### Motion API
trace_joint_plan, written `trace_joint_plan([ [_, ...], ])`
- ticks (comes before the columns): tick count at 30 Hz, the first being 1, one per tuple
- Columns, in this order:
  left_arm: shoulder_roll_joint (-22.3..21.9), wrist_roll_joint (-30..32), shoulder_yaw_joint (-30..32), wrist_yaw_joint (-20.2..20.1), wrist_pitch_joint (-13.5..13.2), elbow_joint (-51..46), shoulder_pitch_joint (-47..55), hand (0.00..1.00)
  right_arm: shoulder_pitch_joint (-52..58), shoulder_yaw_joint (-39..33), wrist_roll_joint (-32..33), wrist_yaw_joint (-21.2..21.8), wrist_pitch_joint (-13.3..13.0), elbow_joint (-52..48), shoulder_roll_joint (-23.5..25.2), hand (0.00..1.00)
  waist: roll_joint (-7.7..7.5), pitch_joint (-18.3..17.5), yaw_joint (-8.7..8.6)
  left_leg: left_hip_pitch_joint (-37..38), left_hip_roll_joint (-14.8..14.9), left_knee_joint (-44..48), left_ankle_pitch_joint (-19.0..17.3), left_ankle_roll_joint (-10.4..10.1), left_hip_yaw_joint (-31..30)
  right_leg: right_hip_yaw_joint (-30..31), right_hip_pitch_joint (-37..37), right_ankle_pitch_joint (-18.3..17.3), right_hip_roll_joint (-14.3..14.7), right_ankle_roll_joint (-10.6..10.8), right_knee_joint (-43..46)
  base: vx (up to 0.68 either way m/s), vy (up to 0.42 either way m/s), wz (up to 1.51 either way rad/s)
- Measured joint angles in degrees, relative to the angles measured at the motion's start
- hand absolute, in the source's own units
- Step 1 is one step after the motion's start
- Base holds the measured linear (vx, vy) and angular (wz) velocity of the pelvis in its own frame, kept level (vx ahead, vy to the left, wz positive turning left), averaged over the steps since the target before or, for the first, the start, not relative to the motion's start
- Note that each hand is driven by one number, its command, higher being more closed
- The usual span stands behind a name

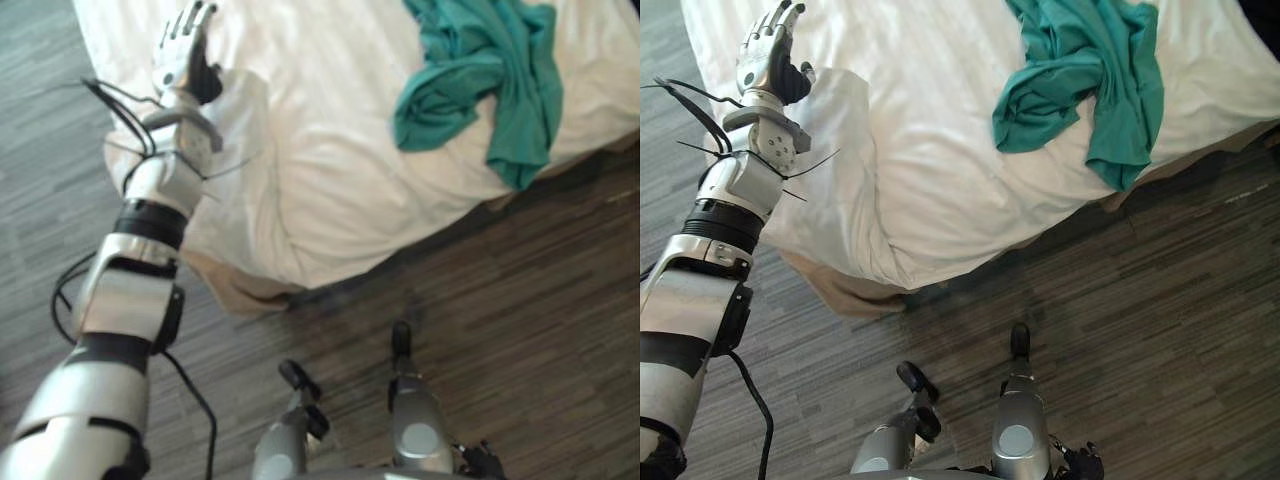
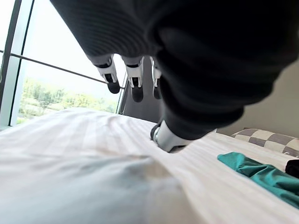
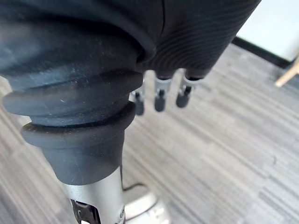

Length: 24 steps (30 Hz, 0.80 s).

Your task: Tidy the bed and pick cloth on bed and put in laundry

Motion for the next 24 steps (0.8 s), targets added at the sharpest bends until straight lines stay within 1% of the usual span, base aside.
trace_joint_plan([
  [2, 0.03, 0.26, -0.39, -0.78, 0.43, 1.75, 0.09, 0.00, -0.29, 1.12, 0.02, -0.06, -0.02, 0.00, -0.20, 0.00, 0.03, 0.22, 0.07, -0.84, 0.01, 0.01, 0.00, 0.00, -0.12, 0.07, -0.99, 0.00, -0.05, 0.00, 0.31, 0.06, -0.001, 0.05],
  [3, 0.03, 0.60, -0.41, -0.85, 0.75, 2.19, 0.07, 1.00, -0.48, 1.95, 0.04, -0.07, -0.03, 0.00, -0.52, 0.00, -0.11, 0.77, 0.04, -1.06, 0.03, 0.02, 0.00, 0.00, -0.23, 0.08, -1.12, -0.01, -0.08, 0.00, 0.46, 0.07, -0.001, 0.06],
  [7, 0.03, 1.15, -0.79, -2.37, 0.46, 3.69, 0.59, 1.00, -1.13, 3.34, 0.29, -0.29, 0.04, 0.01, -0.74, 0.00, -0.55, 1.61, 0.12, -1.87, 0.31, 1.42, -0.07, 0.06, -0.32, 0.62, -1.79, -0.06, -0.42, -0.06, 2.09, 0.07, 0.002, 0.07],
  [8, 0.23, 1.13, -0.80, -2.19, -0.08, 3.38, 1.44, 1.00, -1.40, 3.72, 0.31, -0.32, 0.07, 0.01, -0.94, 0.00, -0.85, 2.07, 0.15, -1.94, 0.60, 2.65, -0.17, 0.17, -0.26, 1.27, -1.90, -0.10, -0.58, -0.12, 3.09, 0.08, -0.008, 0.02],
  [11, 2.05, 1.14, -1.08, -2.02, -2.20, 3.14, 3.15, 1.00, -1.72, 5.11, 0.27, -0.46, 0.02, -0.08, -1.74, 0.00, -0.87, 2.07, 0.17, -1.97, 1.36, 4.22, -0.19, 0.17, 0.03, 2.36, -2.72, -0.37, -0.41, -0.55, 5.35, 0.09, -0.024, -0.07],
  [12, 2.46, 1.14, -1.11, -2.29, -2.48, 3.17, 3.53, 1.00, -1.89, 5.11, 0.27, -0.54, 0.05, -0.06, -1.77, 0.00, -0.87, 2.07, 0.15, -1.90, 1.47, 4.39, -0.19, 0.16, 0.11, 2.73, -2.79, -0.47, -0.34, -0.70, 5.52, 0.12, -0.039, -0.17],
  [13, 3.34, 1.12, -1.08, -3.24, -3.22, 3.16, 3.87, 1.00, -2.19, 5.20, 0.19, -0.65, 0.07, -0.07, -1.91, 0.00, -0.87, 2.06, 0.18, -1.46, 1.79, 4.46, -0.20, 0.15, 0.55, 3.20, -2.78, -0.47, -0.12, -0.70, 5.63, 0.11, -0.036, -0.18],
  [16, 3.93, 1.03, -1.43, -5.24, -3.91, 3.23, 5.16, 1.00, -2.26, 6.22, -0.16, -0.72, 0.09, -0.26, -2.71, 0.00, -0.80, 1.99, 0.20, -0.86, 2.62, 6.58, -0.21, 0.15, 0.74, 3.38, -2.58, -0.47, -0.13, -0.71, 7.83, 0.12, -0.032, -0.11],
  [17, 3.89, 1.03, -2.45, -5.93, -4.05, 3.18, 6.21, 1.00, -2.24, 6.23, -0.25, -0.73, 0.17, -0.26, -2.80, 0.00, -0.67, 1.99, 0.00, 0.03, 3.62, 8.13, -0.21, 0.16, 0.45, 3.42, -2.83, -0.68, -0.15, -0.78, 11.32, 0.19, -0.055, -0.13],
  [18, 3.78, 1.03, -3.26, -6.46, -4.26, 3.00, 7.00, 1.00, -2.21, 6.25, -0.29, -0.64, 0.23, -0.24, -2.98, 0.00, -0.26, 2.03, 0.01, 1.23, 4.51, 8.58, -0.20, 0.16, 0.26, 3.27, -4.86, -1.37, 0.23, -1.37, 16.57, 0.17, -0.118, -0.32],
  [19, 3.70, 1.02, -4.59, -7.45, -4.41, 2.98, 8.69, 1.00, -2.07, 6.02, -0.45, -0.42, 0.27, -0.01, -3.50, 0.00, 1.55, 1.55, 0.38, 2.52, 6.11, 8.62, -0.54, -0.02, -0.56, 2.90, -6.56, -5.75, 2.09, -0.43, 15.97, 0.11, -0.116, -0.14],
  [20, 4.47, 1.04, -6.19, -8.49, -4.60, 2.68, 9.68, 1.00, -1.53, 6.07, -0.49, -0.16, 0.40, -0.15, -3.36, 0.00, 0.78, 0.41, 0.07, 2.95, 5.66, 9.19, -0.67, -0.22, -0.89, 2.89, -2.83, -2.02, 3.44, -0.71, 2.05, 0.13, -0.154, 0.40],
  [21, 5.04, 0.95, -7.58, -9.80, -4.83, 0.41, 11.41, 1.00, 0.12, 6.03, -0.57, 0.04, 0.56, -0.15, -2.32, 0.00, -1.58, -0.68, -0.79, 2.92, 4.31, 12.69, -2.68, -2.81, -2.13, 1.26, -0.57, 6.50, 1.88, -2.56, -1.61, 0.16, -0.140, 0.56],
  [22, 5.89, 0.38, -7.72, -10.38, -5.37, -2.07, 14.01, 1.00, 0.20, 6.14, -0.79, 0.05, 0.65, -0.09, -2.12, 0.00, -1.51, -0.96, -0.08, 2.95, 5.02, 15.02, -4.60, -3.64, -2.70, 0.01, 0.83, 4.70, 1.51, -3.73, -2.37, 0.17, -0.156, 0.21],
  [23, 6.71, -1.41, -7.91, -11.31, -6.66, -4.62, 18.20, 1.00, -0.66, 6.25, -1.64, 0.17, 0.59, -0.19, -3.10, 0.00, 0.00, -1.27, 0.41, 2.76, 6.01, 14.73, -7.19, -4.72, -3.64, 0.04, 1.80, 4.39, 2.22, -3.88, -2.85, 0.12, -0.105, -0.20],
  [24, 6.57, -2.78, -7.96, -12.01, -7.24, -6.93, 21.63, 1.00, -1.19, 6.22, -2.45, 0.24, 0.60, -0.22, -4.15, 0.00, 1.03, -1.30, 0.23, 3.86, 5.86, 11.98, -6.84, -4.58, -3.80, -0.55, 3.64, 4.30, 2.54, -3.86, -2.89, 0.07, -0.050, -0.20],
])
